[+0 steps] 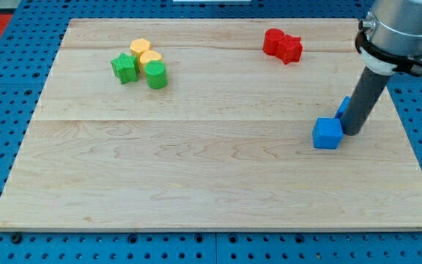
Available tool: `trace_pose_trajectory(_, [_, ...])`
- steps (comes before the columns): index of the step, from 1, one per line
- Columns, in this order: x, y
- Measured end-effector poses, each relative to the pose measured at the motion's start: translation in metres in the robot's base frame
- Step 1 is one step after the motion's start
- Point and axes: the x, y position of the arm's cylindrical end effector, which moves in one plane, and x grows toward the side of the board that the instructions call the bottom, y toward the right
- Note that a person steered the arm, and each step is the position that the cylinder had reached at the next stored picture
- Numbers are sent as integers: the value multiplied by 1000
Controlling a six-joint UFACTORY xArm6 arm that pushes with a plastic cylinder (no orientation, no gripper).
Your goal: Separate the blue blocks
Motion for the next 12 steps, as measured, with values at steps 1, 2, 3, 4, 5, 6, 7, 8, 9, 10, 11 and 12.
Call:
trace_pose_trajectory(1, [0, -14])
trace_pose_trajectory(2, [0, -15])
trace_pose_trajectory(3, [-1, -13])
trace_pose_trajectory(4, [-18, -4])
trace_pose_trajectory(5, [-18, 2])
trace_pose_trajectory(6, [-11, 5])
trace_pose_trajectory(7, [-12, 51])
trace_pose_trajectory(8, [-36, 57])
trace_pose_trajectory(9, [-47, -17])
trace_pose_trajectory(10, [-19, -25])
trace_pose_trajectory(11, [-16, -80])
trace_pose_trajectory(12, [-48, -110])
